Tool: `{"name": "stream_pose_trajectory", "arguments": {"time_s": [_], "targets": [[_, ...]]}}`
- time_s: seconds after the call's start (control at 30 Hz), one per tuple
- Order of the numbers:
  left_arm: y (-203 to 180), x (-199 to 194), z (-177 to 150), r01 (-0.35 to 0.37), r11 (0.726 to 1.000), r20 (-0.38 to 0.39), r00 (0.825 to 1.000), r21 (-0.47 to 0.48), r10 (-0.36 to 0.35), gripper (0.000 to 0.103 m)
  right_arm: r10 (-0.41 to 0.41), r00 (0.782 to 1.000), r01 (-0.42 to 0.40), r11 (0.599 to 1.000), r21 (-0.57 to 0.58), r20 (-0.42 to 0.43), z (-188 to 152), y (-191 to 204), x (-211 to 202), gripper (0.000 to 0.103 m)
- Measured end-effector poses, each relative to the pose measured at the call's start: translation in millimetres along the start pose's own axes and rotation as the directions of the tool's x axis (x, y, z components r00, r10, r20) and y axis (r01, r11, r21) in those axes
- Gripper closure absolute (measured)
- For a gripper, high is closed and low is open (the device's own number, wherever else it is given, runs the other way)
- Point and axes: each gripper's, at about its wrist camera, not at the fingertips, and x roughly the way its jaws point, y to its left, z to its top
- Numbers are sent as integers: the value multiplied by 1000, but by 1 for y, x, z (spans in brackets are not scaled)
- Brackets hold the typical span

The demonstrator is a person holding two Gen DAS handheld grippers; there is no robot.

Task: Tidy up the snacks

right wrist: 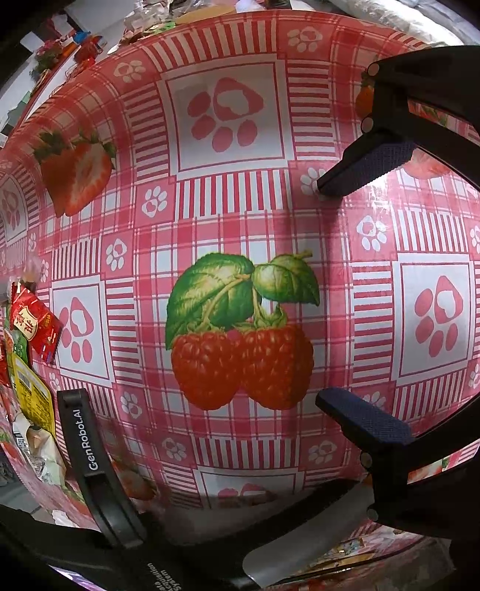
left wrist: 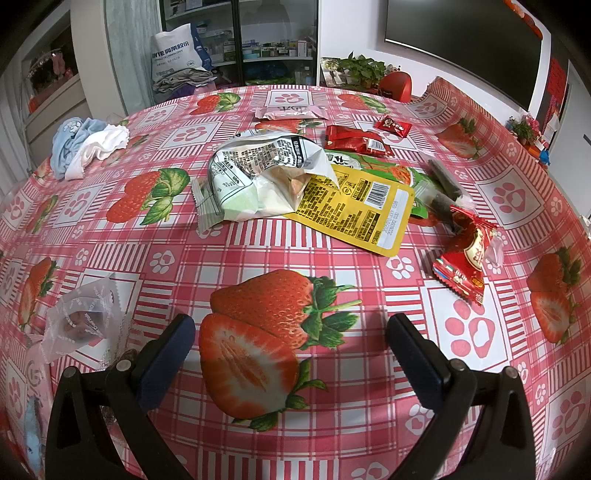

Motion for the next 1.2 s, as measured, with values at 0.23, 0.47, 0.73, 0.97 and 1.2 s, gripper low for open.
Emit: {"name": "stream_pose_trajectory", "arguments": {"time_s": [0.23, 0.47, 0.73, 0.97, 1.2], "targets": [[0, 0, 0, 0, 1000, 0, 1000, 0, 0, 0, -4, 1000, 5, 1000, 24, -31, 7, 4, 0, 0], [0, 0, 0, 0, 1000, 0, 1000, 0, 0, 0, -4, 1000, 4, 1000, 24, -19, 9, 7, -1, 0], [0, 0, 0, 0, 1000, 0, 1000, 0, 0, 0, -1, 999, 2, 1000, 26, -47, 13, 4, 1, 0], [0, 0, 0, 0, 1000, 0, 1000, 0, 0, 0, 0, 1000, 0, 1000, 25, -12, 10, 3, 0, 0], [0, 0, 0, 0, 1000, 0, 1000, 0, 0, 0, 2, 1000, -1, 1000, 25, -27, 5, 4, 1, 0]]}}
